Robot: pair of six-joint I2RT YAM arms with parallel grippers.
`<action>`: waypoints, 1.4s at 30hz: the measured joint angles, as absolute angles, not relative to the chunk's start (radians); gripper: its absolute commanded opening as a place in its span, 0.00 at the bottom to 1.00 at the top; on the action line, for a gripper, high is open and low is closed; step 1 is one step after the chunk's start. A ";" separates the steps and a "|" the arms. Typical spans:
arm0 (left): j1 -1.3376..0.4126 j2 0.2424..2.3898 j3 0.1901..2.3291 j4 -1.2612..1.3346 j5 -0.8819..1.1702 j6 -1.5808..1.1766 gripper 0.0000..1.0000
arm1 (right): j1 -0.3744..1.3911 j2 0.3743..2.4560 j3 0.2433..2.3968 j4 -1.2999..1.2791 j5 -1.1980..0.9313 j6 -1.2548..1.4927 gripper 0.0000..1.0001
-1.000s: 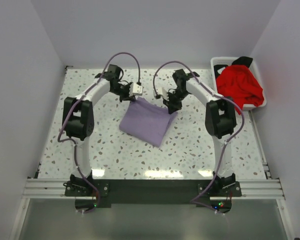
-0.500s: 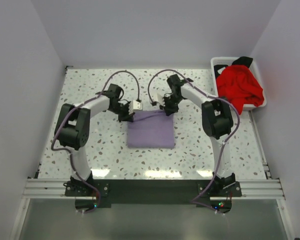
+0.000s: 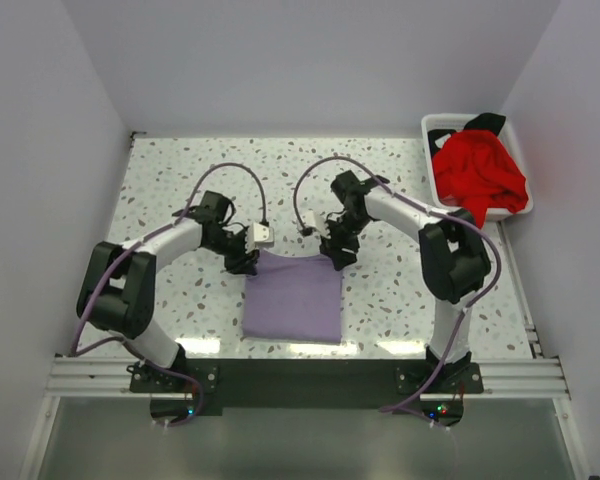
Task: Fold and stack the t-shirts
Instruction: Fold the tshirt
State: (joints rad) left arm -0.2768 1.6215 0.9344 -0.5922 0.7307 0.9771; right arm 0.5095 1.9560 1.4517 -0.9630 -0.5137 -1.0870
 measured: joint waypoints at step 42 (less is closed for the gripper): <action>-0.502 1.853 1.129 -0.458 0.778 0.937 0.00 | 0.414 2.159 1.658 -0.652 -0.837 -0.209 0.16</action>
